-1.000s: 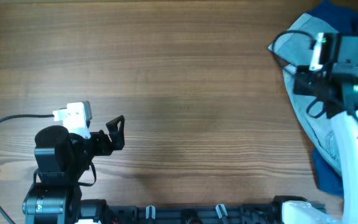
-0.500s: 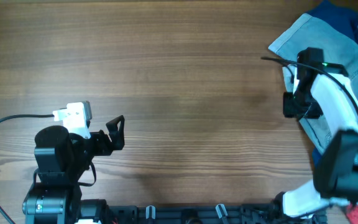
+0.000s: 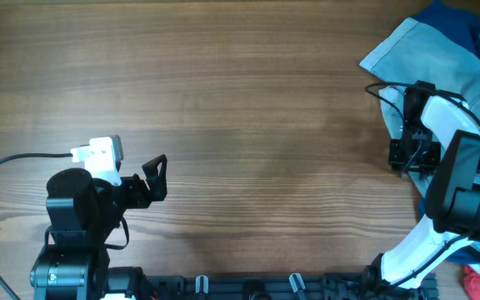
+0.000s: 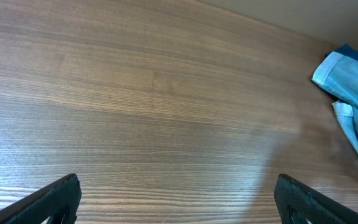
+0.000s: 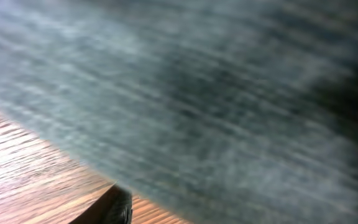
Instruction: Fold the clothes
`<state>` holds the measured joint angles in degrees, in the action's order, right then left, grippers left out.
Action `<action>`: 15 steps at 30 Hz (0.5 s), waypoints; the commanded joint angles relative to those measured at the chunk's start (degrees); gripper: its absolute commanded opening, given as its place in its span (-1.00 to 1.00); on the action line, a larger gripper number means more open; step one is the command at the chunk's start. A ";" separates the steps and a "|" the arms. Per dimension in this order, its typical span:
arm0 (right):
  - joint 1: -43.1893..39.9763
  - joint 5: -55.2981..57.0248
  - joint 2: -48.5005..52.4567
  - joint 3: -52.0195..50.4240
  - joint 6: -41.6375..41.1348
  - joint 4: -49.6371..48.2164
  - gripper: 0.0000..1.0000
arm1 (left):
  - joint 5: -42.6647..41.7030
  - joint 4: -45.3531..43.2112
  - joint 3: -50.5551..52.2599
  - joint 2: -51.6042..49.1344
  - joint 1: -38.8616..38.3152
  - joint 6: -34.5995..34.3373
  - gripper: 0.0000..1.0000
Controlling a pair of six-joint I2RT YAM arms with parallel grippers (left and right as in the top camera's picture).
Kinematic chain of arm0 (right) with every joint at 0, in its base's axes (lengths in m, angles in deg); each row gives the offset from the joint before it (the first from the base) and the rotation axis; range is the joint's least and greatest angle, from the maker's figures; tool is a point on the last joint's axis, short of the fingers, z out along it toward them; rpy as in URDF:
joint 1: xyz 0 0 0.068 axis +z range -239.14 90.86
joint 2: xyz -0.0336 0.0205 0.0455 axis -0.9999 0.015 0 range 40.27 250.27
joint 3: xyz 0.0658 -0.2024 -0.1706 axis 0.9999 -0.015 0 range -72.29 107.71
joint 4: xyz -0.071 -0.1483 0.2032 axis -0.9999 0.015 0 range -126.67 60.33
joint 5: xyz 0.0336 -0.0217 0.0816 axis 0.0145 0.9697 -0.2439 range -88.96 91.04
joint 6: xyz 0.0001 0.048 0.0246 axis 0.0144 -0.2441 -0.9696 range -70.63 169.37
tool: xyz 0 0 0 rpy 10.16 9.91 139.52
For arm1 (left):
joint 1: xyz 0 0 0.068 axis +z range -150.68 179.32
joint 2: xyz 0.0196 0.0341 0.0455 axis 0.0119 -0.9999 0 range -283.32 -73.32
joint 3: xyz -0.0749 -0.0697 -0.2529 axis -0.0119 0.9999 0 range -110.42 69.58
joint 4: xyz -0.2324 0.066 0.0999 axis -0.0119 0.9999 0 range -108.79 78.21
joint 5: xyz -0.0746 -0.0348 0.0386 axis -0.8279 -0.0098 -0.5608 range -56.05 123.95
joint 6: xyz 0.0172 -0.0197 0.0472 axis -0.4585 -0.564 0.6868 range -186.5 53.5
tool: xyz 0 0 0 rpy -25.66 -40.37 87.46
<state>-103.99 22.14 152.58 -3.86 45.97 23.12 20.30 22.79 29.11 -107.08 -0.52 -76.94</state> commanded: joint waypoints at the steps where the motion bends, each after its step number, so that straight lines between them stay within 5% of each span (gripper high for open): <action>1: -0.44 1.81 0.39 -0.09 -1.49 0.22 -0.17 | -1.11 -0.17 -1.05 0.04 -0.04 -0.55 1.00; 15: -0.44 1.68 -7.21 0.87 -0.81 5.03 -0.14 | -1.09 -0.17 -1.05 0.04 -0.04 -0.52 0.99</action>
<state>-103.99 22.36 146.66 -3.84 45.75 27.42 20.30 22.79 29.11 -107.08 -0.52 -76.94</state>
